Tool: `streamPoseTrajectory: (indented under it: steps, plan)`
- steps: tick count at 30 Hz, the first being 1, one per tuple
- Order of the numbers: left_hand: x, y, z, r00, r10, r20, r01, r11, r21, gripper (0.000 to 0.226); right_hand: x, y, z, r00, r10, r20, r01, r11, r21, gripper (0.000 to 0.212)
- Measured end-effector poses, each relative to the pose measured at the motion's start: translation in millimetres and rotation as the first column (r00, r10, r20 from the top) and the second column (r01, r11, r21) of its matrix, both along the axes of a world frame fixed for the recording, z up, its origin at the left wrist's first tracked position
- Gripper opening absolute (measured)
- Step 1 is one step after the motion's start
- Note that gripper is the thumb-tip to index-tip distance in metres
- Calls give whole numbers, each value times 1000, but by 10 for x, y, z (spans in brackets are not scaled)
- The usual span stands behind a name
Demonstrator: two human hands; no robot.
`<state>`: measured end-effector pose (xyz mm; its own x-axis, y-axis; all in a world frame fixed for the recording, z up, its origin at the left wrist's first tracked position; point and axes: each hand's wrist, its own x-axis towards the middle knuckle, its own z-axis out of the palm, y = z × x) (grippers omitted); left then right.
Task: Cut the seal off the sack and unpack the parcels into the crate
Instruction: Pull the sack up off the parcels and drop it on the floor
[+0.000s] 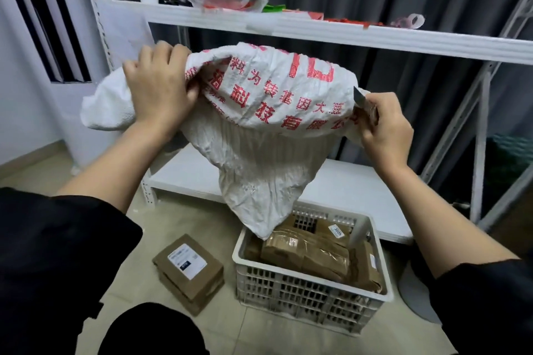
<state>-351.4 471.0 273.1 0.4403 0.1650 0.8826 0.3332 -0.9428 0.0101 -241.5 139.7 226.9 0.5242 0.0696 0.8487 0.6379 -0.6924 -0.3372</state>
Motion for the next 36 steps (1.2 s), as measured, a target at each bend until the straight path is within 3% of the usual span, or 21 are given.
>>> streamPoseTrajectory:
  steps: [4, 8, 11, 13, 17, 20, 22, 25, 28, 31, 34, 36]
  plan:
    - [45, 36, -217, 998, -28, -59, 38, 986, 164, 31, -9, -160, -107, 993, 47, -107, -49, 999, -19, 24]
    - [62, 21, -314, 987, -66, -146, 84, 990, 118, 35, -92, -354, -261, 915, 319, -247, -309, 948, 79, 31]
    - [93, -13, -379, 979, -79, -188, 107, 984, 144, 32, -145, -381, -162, 882, 403, -244, -352, 908, 228, 37]
    - [125, -70, -434, 977, -108, -183, 143, 972, 186, 29, -163, -266, 23, 882, 386, -272, -375, 922, 92, 45]
    - [185, -231, -472, 981, -158, -110, 180, 954, 239, 27, -247, 172, 189, 855, 262, -447, -420, 856, -302, 92]
    - [202, -344, -481, 980, -185, -74, 198, 948, 250, 26, -263, 305, 5, 840, 121, -530, -352, 864, -361, 105]
    - [194, -414, -498, 973, -221, -72, 231, 949, 216, 25, -253, 301, -120, 827, 87, -556, -314, 892, -327, 89]
    - [176, -496, -486, 956, -290, -49, 294, 945, 141, 26, -229, 315, -223, 889, 12, -457, -169, 938, -303, 49]
    - [149, -454, -458, 898, -424, -115, 438, 885, 157, 22, -221, 320, -277, 943, -34, -331, -46, 972, -231, 25]
    - [32, -349, -469, 810, -502, -304, 545, 836, 71, 39, -204, 268, -351, 978, -7, -209, -28, 986, -167, 20]
    - [-68, -329, -471, 714, -548, -435, 558, 821, -117, 44, -154, 224, -457, 992, 64, 110, -31, 962, -272, 22]
    - [-64, -314, -455, 597, -568, -566, 507, 815, -282, 84, -159, 229, -472, 942, 124, 312, -17, 946, -324, 22]
